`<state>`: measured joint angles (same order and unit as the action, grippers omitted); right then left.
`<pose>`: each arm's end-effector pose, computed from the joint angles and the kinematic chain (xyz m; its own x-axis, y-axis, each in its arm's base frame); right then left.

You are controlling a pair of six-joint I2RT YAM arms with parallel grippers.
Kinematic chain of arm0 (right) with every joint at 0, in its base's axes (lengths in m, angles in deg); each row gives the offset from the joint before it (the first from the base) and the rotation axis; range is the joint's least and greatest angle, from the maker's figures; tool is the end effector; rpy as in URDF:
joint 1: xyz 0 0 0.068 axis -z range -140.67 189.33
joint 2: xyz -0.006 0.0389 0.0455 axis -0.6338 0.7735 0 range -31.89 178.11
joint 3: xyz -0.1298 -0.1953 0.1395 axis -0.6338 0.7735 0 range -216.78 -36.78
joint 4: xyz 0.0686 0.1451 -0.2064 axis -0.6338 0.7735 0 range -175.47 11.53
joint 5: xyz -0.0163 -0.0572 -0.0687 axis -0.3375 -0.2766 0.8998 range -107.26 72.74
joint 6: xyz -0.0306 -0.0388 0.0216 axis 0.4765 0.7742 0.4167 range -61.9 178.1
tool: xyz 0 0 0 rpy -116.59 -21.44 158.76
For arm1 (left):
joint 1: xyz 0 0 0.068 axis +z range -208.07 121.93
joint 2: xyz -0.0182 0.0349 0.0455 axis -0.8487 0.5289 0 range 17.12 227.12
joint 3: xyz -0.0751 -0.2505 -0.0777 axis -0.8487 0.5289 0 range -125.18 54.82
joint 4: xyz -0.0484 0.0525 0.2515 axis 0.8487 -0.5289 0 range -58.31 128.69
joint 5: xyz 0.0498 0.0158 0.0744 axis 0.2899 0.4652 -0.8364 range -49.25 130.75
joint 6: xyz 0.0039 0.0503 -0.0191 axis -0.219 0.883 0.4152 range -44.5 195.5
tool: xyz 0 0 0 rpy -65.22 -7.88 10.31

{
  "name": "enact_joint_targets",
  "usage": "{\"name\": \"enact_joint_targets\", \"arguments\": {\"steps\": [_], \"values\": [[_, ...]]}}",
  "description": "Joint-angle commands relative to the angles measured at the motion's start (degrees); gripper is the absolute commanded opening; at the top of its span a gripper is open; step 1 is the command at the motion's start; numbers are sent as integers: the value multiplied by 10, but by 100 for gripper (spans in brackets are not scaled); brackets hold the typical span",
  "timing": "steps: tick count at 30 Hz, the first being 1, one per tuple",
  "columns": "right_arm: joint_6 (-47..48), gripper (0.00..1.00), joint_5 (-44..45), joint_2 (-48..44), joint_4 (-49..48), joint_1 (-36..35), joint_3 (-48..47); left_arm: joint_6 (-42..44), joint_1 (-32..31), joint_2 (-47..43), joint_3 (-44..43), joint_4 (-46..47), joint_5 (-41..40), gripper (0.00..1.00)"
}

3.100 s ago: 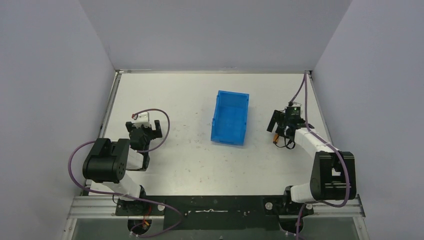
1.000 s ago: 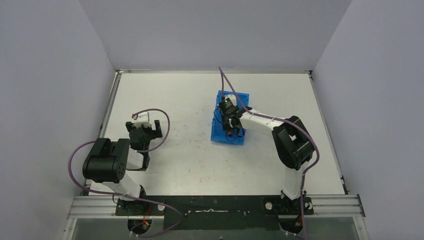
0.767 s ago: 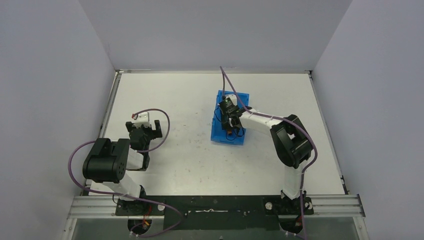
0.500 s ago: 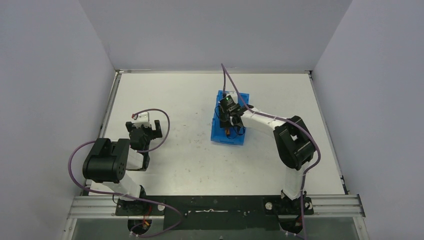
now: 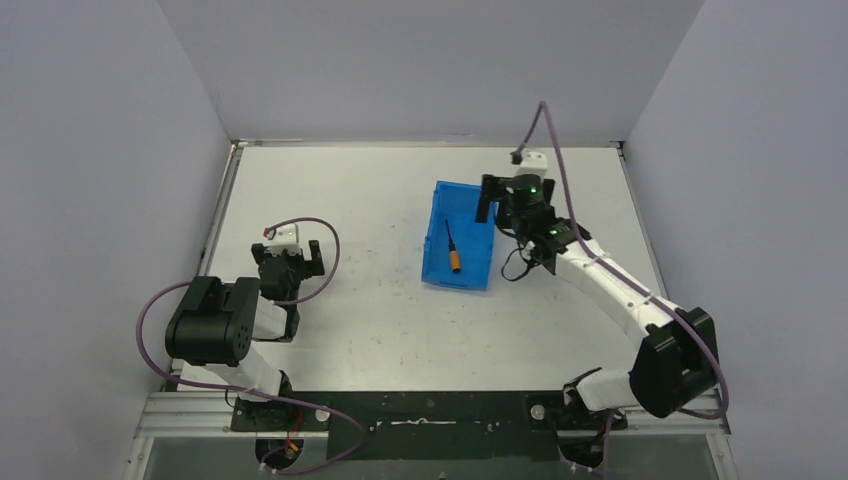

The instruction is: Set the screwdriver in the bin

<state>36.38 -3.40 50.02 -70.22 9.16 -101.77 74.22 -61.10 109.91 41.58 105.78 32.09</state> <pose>0.2867 0.1567 0.3033 -0.5431 0.0998 -0.8337 -0.1200 0.9735 0.1947 0.2428 -0.0073 0.1235 -0.2134 -0.0109 -0.9769 -0.0995 0.9950 0.0107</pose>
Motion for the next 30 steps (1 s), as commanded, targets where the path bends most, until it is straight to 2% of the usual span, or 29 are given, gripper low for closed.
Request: {"name": "enact_joint_targets", "arguments": {"steps": [1,9,15,23,30], "values": [[11,100,22,-101,-95,94,115,-4,-2,-5,-13,23,-1,97],[27,100,-40,-230,-308,245,363,-4,-2,-5,-13,24,-1,97],[37,100,-58,-251,-458,278,494,-4,-2,-4,-13,24,-1,97],[60,100,-100,-254,-490,280,512,-4,-2,-4,-13,23,-1,97],[62,100,-103,-263,-493,280,518,-7,-1,-5,-12,25,0,97]]}}
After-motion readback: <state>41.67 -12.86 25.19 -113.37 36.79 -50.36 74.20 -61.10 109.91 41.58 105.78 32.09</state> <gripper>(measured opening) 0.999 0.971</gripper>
